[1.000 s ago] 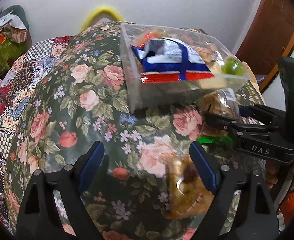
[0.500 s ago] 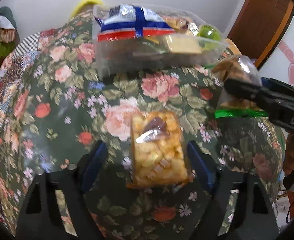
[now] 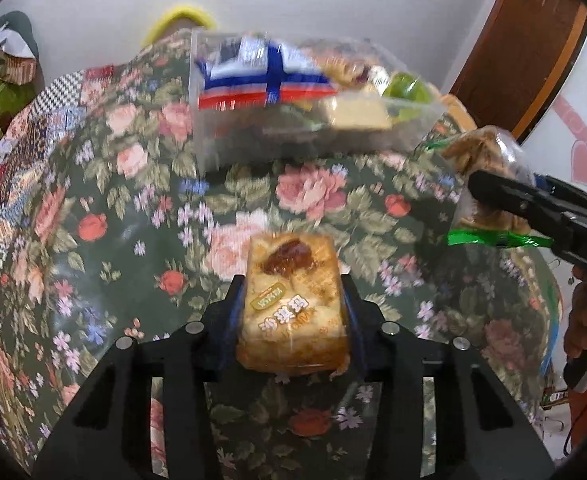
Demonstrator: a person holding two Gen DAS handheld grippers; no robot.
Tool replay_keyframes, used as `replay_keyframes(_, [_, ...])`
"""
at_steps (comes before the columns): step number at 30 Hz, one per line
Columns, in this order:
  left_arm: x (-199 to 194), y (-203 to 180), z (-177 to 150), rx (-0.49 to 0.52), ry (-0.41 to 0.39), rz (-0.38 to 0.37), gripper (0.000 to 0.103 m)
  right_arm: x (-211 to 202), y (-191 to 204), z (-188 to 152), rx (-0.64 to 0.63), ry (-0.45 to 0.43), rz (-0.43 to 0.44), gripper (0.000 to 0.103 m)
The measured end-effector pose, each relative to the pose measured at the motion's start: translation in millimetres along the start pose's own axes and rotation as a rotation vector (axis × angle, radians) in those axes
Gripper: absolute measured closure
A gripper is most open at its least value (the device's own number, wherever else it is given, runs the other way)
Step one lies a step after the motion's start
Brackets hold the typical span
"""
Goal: Organize snacks
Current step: 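Grasp the square cake with the left gripper while the right grasps the bread bag, then carry the cake and bread bag over the box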
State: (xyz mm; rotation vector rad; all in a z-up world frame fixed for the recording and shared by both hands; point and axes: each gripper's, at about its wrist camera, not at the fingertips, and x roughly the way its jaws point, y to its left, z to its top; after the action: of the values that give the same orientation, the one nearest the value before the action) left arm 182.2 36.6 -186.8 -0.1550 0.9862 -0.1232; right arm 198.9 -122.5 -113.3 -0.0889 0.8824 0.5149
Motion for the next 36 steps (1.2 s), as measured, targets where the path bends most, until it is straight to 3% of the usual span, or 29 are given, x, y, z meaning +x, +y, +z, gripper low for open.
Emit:
replay_keyframes(8, [-37.8, -13.0, 38.4, 0.022, -0.120, -0.020, 0.059, -16.0, -2.4, 20.0, -0.007, -0.067, -0.018, 0.049])
replay_keyframes(20, [-62.3, -29.3, 110.4, 0.046, -0.260, -0.030, 0.059, -20.6, -4.5, 56.7, -0.034, -0.150, -0.038, 0.049])
replay_keyframes(36, [-7.1, -23.1, 174.3, 0.031, -0.241, 0.009, 0.059, 21.8, -23.5, 104.8, -0.069, -0.140, -0.109, 0.049])
